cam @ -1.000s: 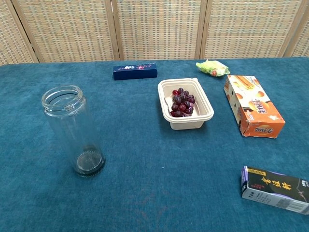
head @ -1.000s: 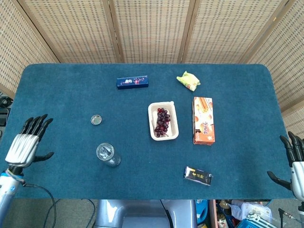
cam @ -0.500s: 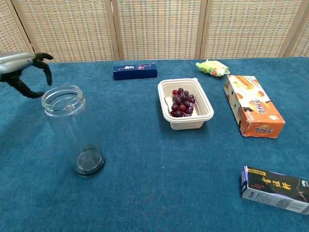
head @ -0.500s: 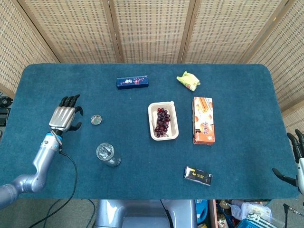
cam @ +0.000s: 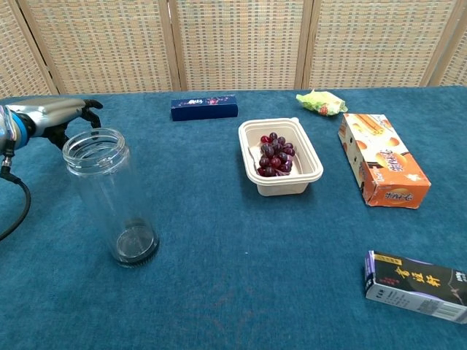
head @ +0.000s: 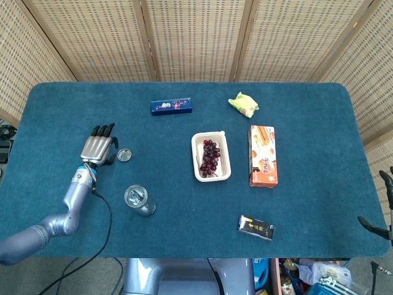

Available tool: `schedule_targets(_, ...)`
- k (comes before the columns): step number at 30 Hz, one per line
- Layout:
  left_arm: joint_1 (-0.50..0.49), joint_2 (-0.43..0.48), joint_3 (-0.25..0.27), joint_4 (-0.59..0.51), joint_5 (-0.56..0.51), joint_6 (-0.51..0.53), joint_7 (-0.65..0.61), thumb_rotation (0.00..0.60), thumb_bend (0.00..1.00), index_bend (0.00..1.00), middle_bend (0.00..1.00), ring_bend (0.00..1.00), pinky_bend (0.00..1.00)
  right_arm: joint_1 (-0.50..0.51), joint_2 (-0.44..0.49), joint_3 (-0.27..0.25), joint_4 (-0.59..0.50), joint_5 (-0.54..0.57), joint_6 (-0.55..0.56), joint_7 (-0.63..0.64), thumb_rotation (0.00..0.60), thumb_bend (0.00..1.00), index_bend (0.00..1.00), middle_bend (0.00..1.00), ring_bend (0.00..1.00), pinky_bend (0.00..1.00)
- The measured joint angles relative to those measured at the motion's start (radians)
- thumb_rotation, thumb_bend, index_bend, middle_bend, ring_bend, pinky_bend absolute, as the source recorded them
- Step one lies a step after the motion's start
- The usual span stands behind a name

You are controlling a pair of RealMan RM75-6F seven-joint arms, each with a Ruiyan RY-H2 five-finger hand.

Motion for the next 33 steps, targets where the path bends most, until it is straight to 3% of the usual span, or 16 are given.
schedule_targets(15, -0.045, -0.111, 0.018, 0.171, 0.000, -0.043, -0.048, 0.600, 0.43, 0.49, 0.00, 0.00, 0.00, 0.002, 0.009, 0.004, 0.016, 0.017, -0.019, 0.038, 0.600, 0.00, 0.00, 0.00, 0.00, 0.00)
schedule_targets(24, -0.049, -0.161, 0.025, 0.257, 0.072, -0.008, -0.123, 0.600, 0.43, 0.60, 0.00, 0.00, 0.00, 0.005, 0.010, 0.002, 0.019, 0.018, -0.029, 0.045, 0.600, 0.00, 0.00, 0.00, 0.00, 0.00)
schedule_targets(33, -0.043, -0.151, 0.023, 0.250, 0.095, 0.012, -0.140, 0.600, 0.43, 0.60, 0.00, 0.00, 0.00, 0.006, 0.010, -0.001, 0.019, 0.015, -0.033, 0.044, 0.600, 0.00, 0.00, 0.00, 0.00, 0.00)
